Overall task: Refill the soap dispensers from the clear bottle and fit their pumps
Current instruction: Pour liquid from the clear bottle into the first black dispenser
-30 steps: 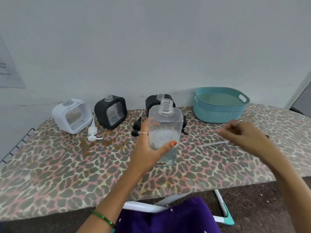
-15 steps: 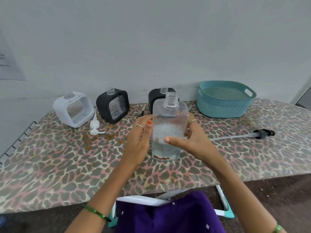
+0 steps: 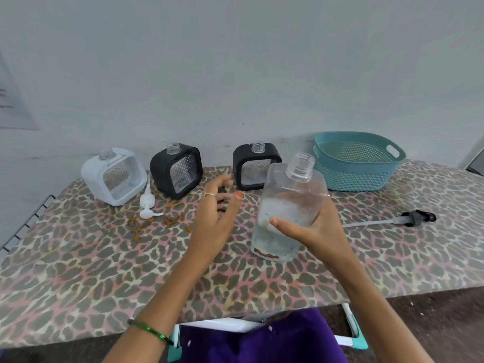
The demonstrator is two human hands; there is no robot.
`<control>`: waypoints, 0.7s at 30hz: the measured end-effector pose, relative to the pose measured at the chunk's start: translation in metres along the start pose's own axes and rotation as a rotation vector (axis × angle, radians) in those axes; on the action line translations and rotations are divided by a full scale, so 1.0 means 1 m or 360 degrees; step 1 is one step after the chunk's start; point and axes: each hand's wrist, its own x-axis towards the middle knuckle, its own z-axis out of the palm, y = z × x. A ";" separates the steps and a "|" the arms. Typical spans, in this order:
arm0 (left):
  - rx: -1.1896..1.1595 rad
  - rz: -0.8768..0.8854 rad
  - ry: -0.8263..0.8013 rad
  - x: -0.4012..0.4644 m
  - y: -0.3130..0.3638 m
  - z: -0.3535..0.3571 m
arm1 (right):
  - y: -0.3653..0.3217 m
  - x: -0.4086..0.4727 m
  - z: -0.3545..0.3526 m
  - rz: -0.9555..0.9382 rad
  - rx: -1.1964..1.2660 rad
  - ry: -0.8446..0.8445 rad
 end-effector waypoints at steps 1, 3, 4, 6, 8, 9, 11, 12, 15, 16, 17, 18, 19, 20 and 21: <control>0.0013 0.0003 0.0002 0.013 0.000 0.006 | 0.001 0.006 -0.010 -0.0034 -0.0062 0.0044; 0.0043 0.0007 0.0028 0.023 0.000 0.007 | 0.001 0.006 -0.019 -0.0053 -0.0139 0.0099; 0.0067 0.0001 0.0036 0.026 -0.001 0.008 | 0.004 0.005 -0.023 -0.0046 -0.0146 0.0127; 0.0125 -0.0025 0.0070 0.031 -0.002 0.008 | 0.011 -0.001 -0.030 -0.0015 -0.0117 0.0142; 0.0161 -0.0032 0.0117 0.038 -0.003 0.010 | 0.014 -0.006 -0.031 -0.0003 -0.0109 0.0137; 0.0193 -0.0029 0.0140 0.044 -0.003 0.012 | 0.014 -0.007 -0.030 -0.0003 -0.0107 0.0135; 0.0301 -0.0027 0.0151 0.060 -0.006 0.016 | 0.013 -0.007 -0.024 -0.0004 -0.0110 0.0126; 0.0352 -0.0034 0.0134 0.068 -0.007 0.019 | 0.011 -0.008 -0.020 -0.0006 -0.0109 0.0122; 0.0439 -0.0090 0.0040 0.094 -0.013 0.023 | 0.012 -0.009 -0.014 -0.0007 -0.0060 0.0143; 0.0455 -0.0119 -0.0001 0.102 -0.015 0.024 | 0.011 -0.009 -0.014 -0.0008 -0.0047 0.0150; 0.0469 -0.0150 -0.0044 0.110 -0.017 0.025 | 0.012 -0.009 -0.014 -0.0008 -0.0041 0.0158; 0.0483 -0.0186 -0.0095 0.117 -0.018 0.026 | 0.013 -0.009 -0.014 -0.0004 -0.0036 0.0163; 0.0493 -0.0227 -0.0156 0.123 -0.019 0.027 | 0.014 -0.008 -0.014 0.0003 -0.0033 0.0166; 0.0495 -0.0269 -0.0216 0.127 -0.019 0.028 | 0.015 -0.008 -0.014 0.0008 -0.0033 0.0164; 0.0490 -0.0304 -0.0266 0.129 -0.019 0.030 | 0.016 -0.008 -0.014 0.0009 -0.0036 0.0162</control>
